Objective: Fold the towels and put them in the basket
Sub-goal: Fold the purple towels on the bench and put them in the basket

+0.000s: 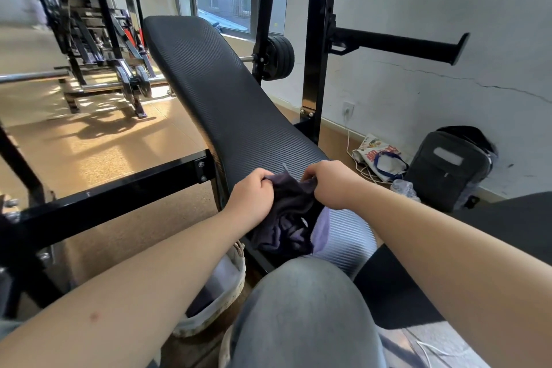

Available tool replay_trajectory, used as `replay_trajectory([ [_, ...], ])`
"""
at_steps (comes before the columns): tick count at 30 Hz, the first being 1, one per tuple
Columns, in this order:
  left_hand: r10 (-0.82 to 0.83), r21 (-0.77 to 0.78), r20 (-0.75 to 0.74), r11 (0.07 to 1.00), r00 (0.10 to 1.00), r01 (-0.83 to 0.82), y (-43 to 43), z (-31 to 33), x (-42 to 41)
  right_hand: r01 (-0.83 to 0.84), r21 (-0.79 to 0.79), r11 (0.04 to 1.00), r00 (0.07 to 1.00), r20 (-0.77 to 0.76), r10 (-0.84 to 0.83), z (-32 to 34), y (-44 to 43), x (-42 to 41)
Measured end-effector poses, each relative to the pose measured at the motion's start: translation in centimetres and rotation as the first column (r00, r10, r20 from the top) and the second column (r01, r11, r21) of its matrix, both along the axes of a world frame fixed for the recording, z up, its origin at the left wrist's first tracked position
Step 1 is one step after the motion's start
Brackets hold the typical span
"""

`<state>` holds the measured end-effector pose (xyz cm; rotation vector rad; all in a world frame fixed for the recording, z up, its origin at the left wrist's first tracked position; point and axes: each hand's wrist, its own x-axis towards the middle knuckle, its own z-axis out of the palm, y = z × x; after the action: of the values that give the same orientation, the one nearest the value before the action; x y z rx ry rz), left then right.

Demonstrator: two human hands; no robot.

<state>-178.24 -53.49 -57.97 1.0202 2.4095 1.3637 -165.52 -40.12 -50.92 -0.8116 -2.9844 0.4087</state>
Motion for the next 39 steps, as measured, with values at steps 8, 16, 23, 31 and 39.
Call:
replay_trajectory([
  [8, 0.023, 0.066, 0.006, 0.998, 1.000, -0.023, -0.2, 0.4, -1.5, 0.099, 0.174, 0.980, 0.992, -0.089, -0.085, 1.2, -0.2, -1.3],
  [16, -0.059, 0.177, 0.053, 0.983, 0.997, 0.049, -0.3, 1.1, -1.4, -0.160, -0.118, 0.980, 0.959, -0.255, 0.125, 1.2, -2.8, -3.4],
  [23, -0.179, 0.104, 0.005, 0.979, 0.984, 0.178, -1.5, 3.1, -2.5, -0.204, -0.101, 0.974, 0.964, -0.194, 0.182, 1.6, -2.8, -3.5],
  [31, 0.029, 0.237, 0.078, 0.970, 0.997, -0.046, -2.1, 5.6, -2.6, -0.007, 0.015, 1.000, 0.978, 0.209, 0.004, 0.7, -0.7, -1.8],
  [39, 0.108, 0.234, -0.063, 0.968, 0.992, -0.090, -3.6, 7.8, -6.1, 0.201, 0.010, 0.980, 0.928, 0.319, -0.193, 2.6, 2.5, 0.6],
])
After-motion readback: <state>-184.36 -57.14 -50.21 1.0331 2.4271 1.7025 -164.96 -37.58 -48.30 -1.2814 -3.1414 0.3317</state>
